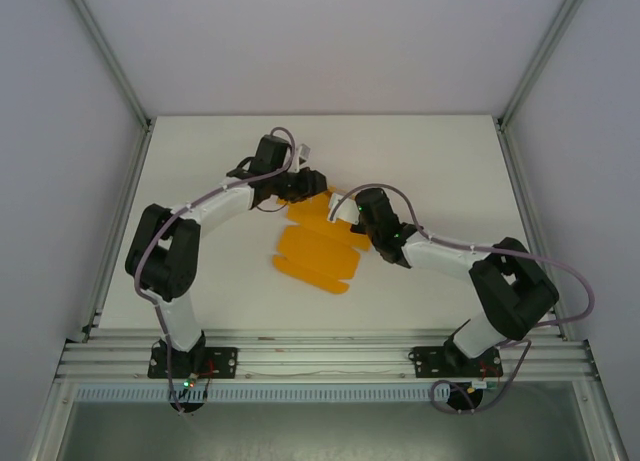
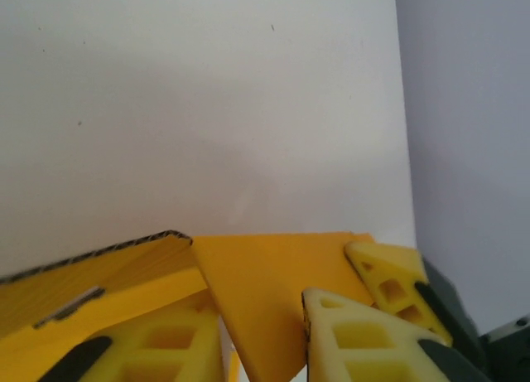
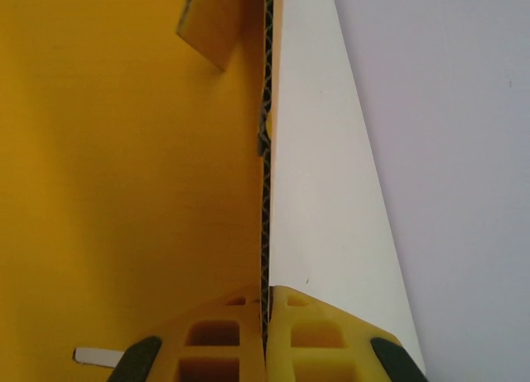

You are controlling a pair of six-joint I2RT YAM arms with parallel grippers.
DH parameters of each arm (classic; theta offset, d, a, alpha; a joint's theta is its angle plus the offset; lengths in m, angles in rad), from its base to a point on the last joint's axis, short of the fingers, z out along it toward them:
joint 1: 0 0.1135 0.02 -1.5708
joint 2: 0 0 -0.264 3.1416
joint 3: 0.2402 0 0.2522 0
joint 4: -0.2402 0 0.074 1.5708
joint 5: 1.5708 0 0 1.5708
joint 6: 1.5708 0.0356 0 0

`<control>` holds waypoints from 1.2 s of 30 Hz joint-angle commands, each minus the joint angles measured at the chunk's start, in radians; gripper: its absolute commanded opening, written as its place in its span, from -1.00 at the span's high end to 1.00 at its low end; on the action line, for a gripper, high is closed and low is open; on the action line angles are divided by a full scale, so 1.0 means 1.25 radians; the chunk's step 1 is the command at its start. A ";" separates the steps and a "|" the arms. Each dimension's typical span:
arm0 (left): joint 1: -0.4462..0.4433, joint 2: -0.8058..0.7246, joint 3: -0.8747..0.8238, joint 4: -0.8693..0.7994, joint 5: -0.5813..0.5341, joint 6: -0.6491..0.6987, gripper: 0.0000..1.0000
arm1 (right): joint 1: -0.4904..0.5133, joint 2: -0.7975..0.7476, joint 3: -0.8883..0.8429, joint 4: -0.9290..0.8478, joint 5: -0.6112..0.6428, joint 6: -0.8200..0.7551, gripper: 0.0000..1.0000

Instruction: Assemble paper box

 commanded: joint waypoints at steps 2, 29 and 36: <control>-0.011 -0.007 -0.036 0.111 -0.044 -0.068 0.64 | 0.023 -0.015 -0.010 0.049 -0.028 -0.008 1.00; 0.164 -0.262 -0.431 0.157 -0.291 0.140 -1.00 | -0.071 -0.096 -0.002 -0.076 -0.228 0.199 1.00; 0.161 -0.209 -0.419 0.261 -0.213 0.175 -0.97 | -0.071 -0.085 0.010 -0.068 -0.228 0.217 1.00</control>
